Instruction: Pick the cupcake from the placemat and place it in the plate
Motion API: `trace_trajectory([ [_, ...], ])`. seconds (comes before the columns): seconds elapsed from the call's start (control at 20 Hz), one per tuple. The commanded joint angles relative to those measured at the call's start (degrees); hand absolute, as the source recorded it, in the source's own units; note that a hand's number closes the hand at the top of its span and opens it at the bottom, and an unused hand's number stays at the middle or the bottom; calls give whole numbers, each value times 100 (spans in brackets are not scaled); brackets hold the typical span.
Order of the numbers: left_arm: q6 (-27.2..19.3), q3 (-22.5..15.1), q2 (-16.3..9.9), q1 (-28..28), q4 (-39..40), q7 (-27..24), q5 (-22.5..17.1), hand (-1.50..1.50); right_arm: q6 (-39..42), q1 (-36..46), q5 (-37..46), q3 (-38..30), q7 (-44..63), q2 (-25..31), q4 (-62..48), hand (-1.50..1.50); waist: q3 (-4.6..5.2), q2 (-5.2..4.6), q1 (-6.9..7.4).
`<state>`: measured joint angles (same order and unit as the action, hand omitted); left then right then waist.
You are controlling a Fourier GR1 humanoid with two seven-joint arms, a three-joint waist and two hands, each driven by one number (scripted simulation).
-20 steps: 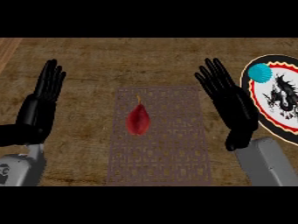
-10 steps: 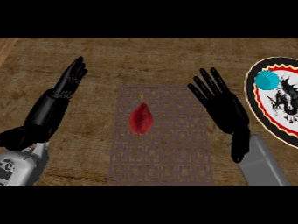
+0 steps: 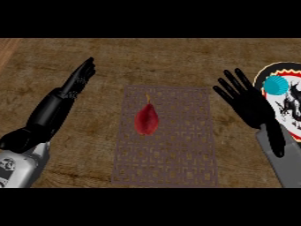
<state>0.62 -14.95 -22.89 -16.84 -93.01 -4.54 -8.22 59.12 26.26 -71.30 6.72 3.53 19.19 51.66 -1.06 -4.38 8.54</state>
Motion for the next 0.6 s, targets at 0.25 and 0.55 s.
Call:
trace_trajectory([
  [0.25, 127, -84, -16, -46, 33, -9, 17, 0, 1592, 391, -760, 375, 741, 401, -598, -150, -8, -13, 157],
  [0.55, 135, -132, 52, -154, 9, 42, 16, 0, 1821, 500, -874, 627, 1153, 620, -891, -150, -17, -50, 203],
])
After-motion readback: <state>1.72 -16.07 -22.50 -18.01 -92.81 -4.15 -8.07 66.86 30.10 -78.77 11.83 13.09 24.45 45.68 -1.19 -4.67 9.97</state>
